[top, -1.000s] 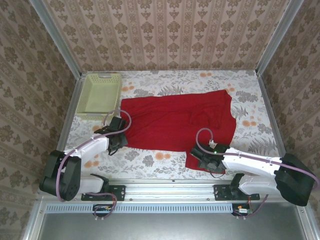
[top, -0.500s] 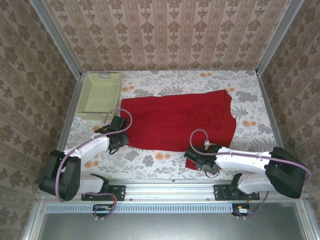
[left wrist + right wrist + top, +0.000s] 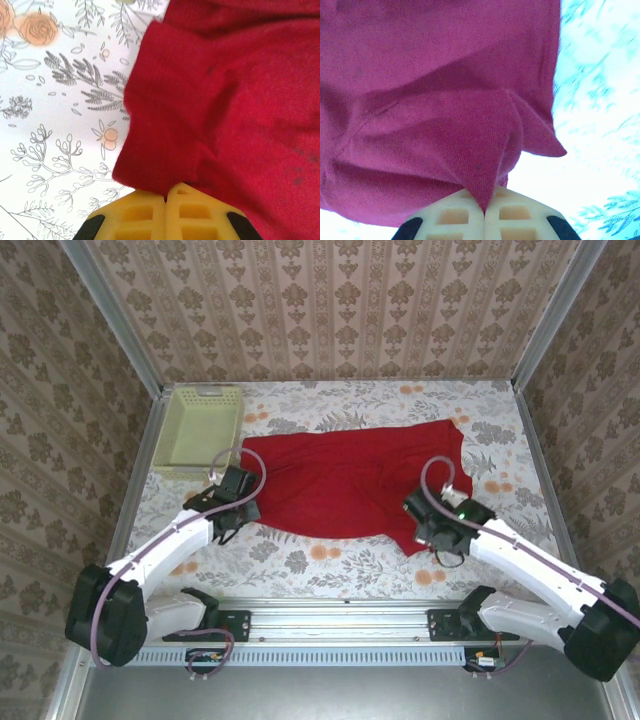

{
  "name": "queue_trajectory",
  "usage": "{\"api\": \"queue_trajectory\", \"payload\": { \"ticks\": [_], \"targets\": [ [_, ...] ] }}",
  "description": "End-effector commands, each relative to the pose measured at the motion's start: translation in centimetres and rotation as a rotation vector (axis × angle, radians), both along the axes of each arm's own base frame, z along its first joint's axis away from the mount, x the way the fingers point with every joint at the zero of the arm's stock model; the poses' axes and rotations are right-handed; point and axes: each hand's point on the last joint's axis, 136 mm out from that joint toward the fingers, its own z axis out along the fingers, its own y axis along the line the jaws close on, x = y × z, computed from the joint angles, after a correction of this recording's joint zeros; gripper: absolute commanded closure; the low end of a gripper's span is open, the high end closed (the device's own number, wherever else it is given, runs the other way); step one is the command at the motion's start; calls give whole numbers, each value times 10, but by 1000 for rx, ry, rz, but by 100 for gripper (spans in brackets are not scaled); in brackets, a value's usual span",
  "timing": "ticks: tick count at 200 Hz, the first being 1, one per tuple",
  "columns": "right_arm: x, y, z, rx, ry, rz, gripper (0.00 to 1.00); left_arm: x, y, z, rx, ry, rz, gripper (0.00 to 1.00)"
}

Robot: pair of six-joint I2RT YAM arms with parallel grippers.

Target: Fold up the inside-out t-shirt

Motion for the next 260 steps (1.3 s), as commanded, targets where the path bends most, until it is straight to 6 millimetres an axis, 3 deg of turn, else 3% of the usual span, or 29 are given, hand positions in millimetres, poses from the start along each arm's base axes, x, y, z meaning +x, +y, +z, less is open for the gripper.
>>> {"api": "queue_trajectory", "payload": {
  "ticks": [1,58,72,76,93,133,185,214,232,260],
  "targets": [
    [27,-12,26,-42,-6,100,98,15,0,16,46,-14,9,100],
    [127,-35,70,-97,-58,99,96,80,-6,51,131,-49,55,100],
    [153,-33,66,-101,-41,125,95,96,-11,55,149,-46,52,100],
    [159,-32,66,-104,-36,127,95,103,-2,55,155,-41,79,100],
    [184,-28,65,-114,-30,150,93,122,1,57,189,-38,93,100],
    [230,-24,61,-147,-17,168,91,158,0,51,219,-8,108,100],
    [266,-30,37,-150,32,162,81,188,-8,31,251,45,102,97],
    [282,-38,24,-154,60,147,52,199,-2,22,307,85,116,77],
    [283,-46,28,-180,69,135,47,204,1,33,351,74,116,59],
    [263,-41,36,-148,46,162,47,198,-10,60,341,7,72,51]
  ]
}}
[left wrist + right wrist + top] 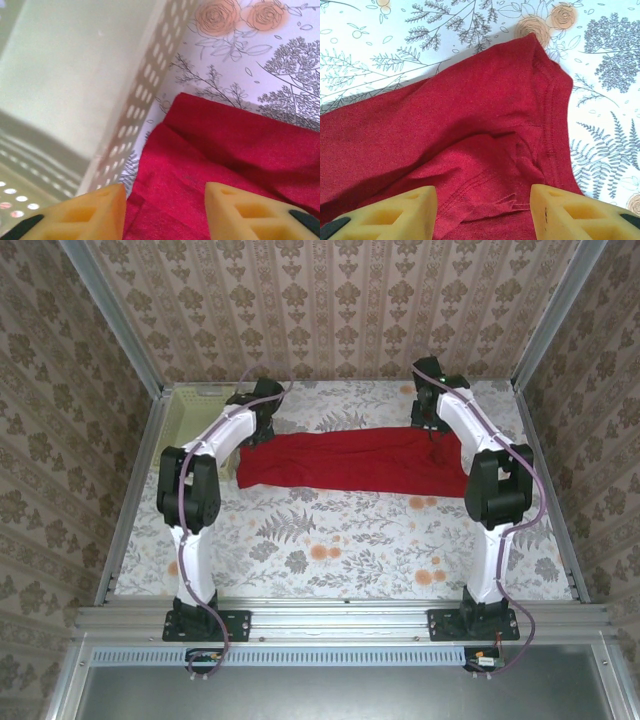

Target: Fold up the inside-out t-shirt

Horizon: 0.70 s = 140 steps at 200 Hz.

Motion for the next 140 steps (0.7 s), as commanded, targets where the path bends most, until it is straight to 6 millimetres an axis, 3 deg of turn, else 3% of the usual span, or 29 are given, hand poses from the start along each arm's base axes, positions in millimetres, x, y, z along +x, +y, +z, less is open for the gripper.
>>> {"api": "queue_trajectory", "payload": {
  "ticks": [1,31,50,66,96,140],
  "targets": [
    [-23,1,14,7,6,31,47,-9,-1,38,39,-52,-40,51],
    [-65,23,-12,107,39,77,50,-34,-34,38,-44,-77,-150,51],
    [-90,35,-36,133,80,94,52,-55,-57,22,-103,-57,-215,52],
    [-98,49,-54,157,108,128,52,-67,-65,3,-149,-33,-238,51],
    [-83,58,-73,161,127,138,52,-72,-70,-34,-175,22,-262,50],
    [-40,40,-88,75,151,106,56,-66,-60,-70,-180,82,-244,49]
  ]
}}
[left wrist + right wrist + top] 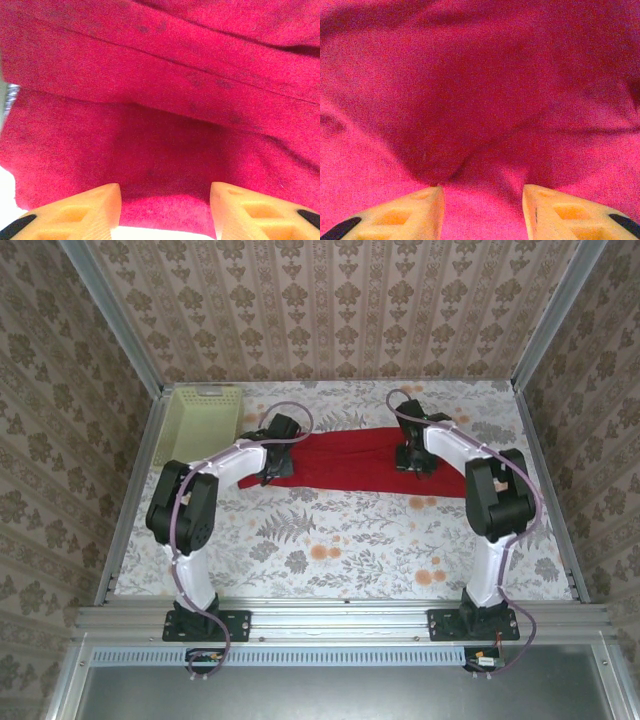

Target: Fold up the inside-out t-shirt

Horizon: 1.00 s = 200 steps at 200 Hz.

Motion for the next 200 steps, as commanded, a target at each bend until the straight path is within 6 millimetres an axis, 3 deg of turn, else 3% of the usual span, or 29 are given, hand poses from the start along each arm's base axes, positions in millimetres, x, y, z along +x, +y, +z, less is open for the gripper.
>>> {"api": "queue_trajectory", "payload": {
  "ticks": [1,44,64,89,101,120,151,175,200],
  "targets": [
    [30,-12,2,-46,-29,-19,56,8,3,-13,-26,15,-6,49],
    [74,-30,3,-72,-48,-42,62,0,12,-32,-2,58,14,49],
    [95,-40,2,-71,-52,-61,65,-3,16,-35,0,63,25,49],
    [128,-41,12,-41,-110,-27,67,-6,16,-35,-6,62,23,49],
    [135,-41,19,-35,-101,-17,69,-6,16,-33,-10,59,22,49],
    [124,-42,38,-68,-89,-6,66,-6,16,-26,-10,45,16,48],
    [79,-48,67,-64,-144,-41,55,-5,18,-23,-3,37,18,47],
    [29,-53,60,-38,-136,-97,51,-5,15,-23,-15,42,12,47],
    [10,-30,37,122,-141,-87,37,-1,13,-22,-21,38,11,47]
  ]
}}
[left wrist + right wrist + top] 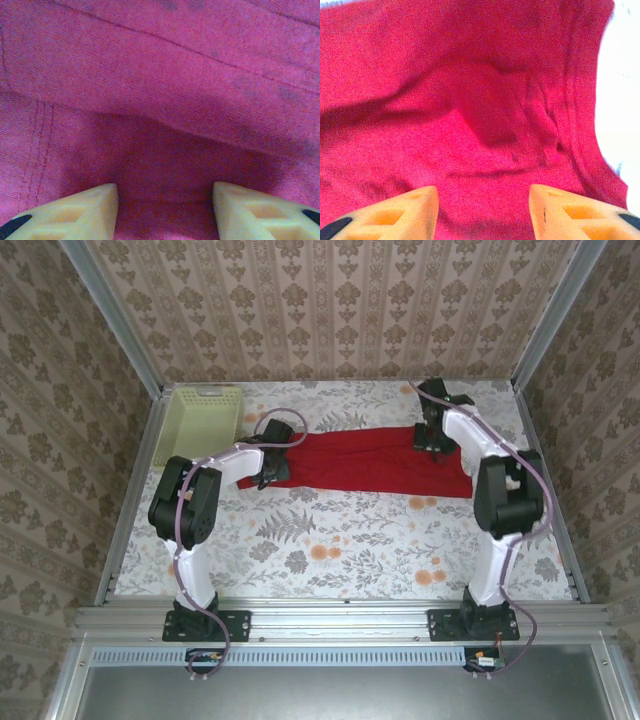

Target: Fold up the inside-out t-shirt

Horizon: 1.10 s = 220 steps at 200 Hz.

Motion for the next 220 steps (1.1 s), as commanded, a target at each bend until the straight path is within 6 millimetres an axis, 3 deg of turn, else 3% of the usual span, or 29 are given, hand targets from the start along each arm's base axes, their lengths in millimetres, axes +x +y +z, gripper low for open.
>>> {"api": "queue_trajectory", "payload": {
  "ticks": [1,13,40,80,120,135,169,193,220],
  "targets": [
    [-4,20,-13,148,-62,-19,36,-5,1,4,2,19,-15,47],
    [-2,30,-24,213,-59,-22,29,-3,1,4,-2,17,-11,46],
    [8,40,-43,284,-36,-69,28,-5,1,1,-1,23,-8,46],
    [45,42,-46,301,-82,-92,29,-10,3,-1,6,29,-7,46],
    [83,39,-36,317,-129,-90,45,-18,9,-6,26,41,-6,46],
    [91,38,-44,326,-100,-92,51,-19,12,-7,28,44,0,46],
    [124,37,-36,360,-126,-59,56,-23,12,-7,21,48,-3,46],
    [123,34,-15,340,-133,-44,53,-22,12,-1,25,45,-14,46],
    [97,21,8,286,-161,-68,46,-15,9,17,19,5,-28,46]
  ]
}}
